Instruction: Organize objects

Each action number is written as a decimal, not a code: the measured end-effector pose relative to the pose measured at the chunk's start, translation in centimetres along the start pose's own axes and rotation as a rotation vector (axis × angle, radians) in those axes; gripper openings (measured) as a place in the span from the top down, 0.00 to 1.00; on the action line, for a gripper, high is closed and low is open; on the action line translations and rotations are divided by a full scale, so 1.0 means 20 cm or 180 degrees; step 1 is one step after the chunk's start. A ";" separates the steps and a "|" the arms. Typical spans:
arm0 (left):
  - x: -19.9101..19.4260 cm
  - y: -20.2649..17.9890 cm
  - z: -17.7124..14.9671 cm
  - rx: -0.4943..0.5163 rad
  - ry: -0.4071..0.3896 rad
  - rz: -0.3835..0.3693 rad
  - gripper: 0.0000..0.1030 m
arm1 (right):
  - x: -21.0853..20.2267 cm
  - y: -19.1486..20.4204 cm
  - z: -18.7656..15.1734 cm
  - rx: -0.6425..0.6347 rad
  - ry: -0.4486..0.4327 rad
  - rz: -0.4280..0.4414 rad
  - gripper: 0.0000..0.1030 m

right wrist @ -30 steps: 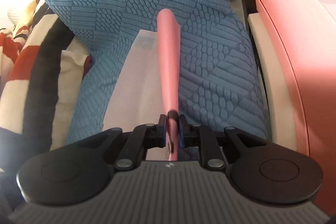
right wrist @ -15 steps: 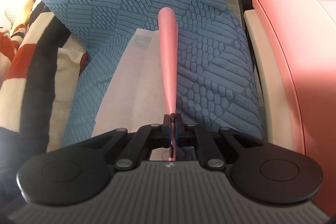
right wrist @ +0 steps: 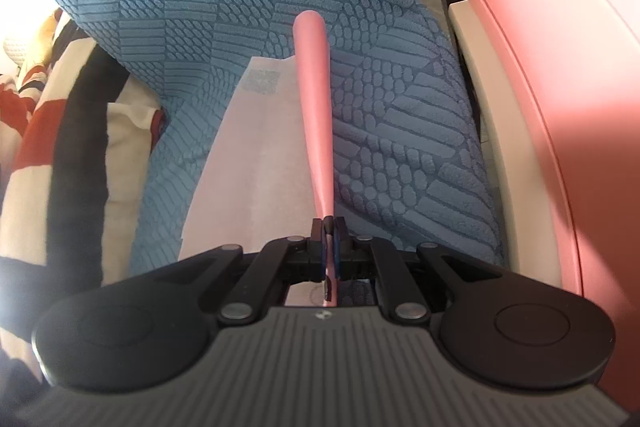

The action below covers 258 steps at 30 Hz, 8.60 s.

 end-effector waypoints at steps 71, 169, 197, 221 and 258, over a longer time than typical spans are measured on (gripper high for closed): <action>-0.14 0.32 0.00 -0.1208 0.0099 0.0027 0.92 | 0.09 0.10 -0.12 0.0060 0.0183 0.0578 0.85; -0.20 0.41 0.05 -0.1523 -0.0002 0.0093 0.92 | 0.03 0.10 -0.14 0.0646 -0.0003 0.0682 0.88; -0.22 0.36 -0.04 -0.1283 0.0139 -0.0076 0.92 | -0.03 0.08 -0.12 0.0612 -0.0034 0.0545 0.69; -0.15 0.36 0.02 -0.1490 0.0197 -0.0151 0.93 | -0.22 -0.02 -0.78 0.1236 0.0378 0.0737 0.46; 0.03 0.17 0.17 -0.0464 0.0434 -0.0110 0.93 | -0.56 0.01 -0.85 0.1357 0.0315 0.1213 0.92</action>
Point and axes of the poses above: each gripper's, at about its wrist camera, not at the fingertips, and x roughly the way its jaws point, y to its left, z to its top, the point moved 5 cm from there along x, roughly the way its jaws point, and after that the axes turned 10 degrees about -x, right-handed, at the moved point
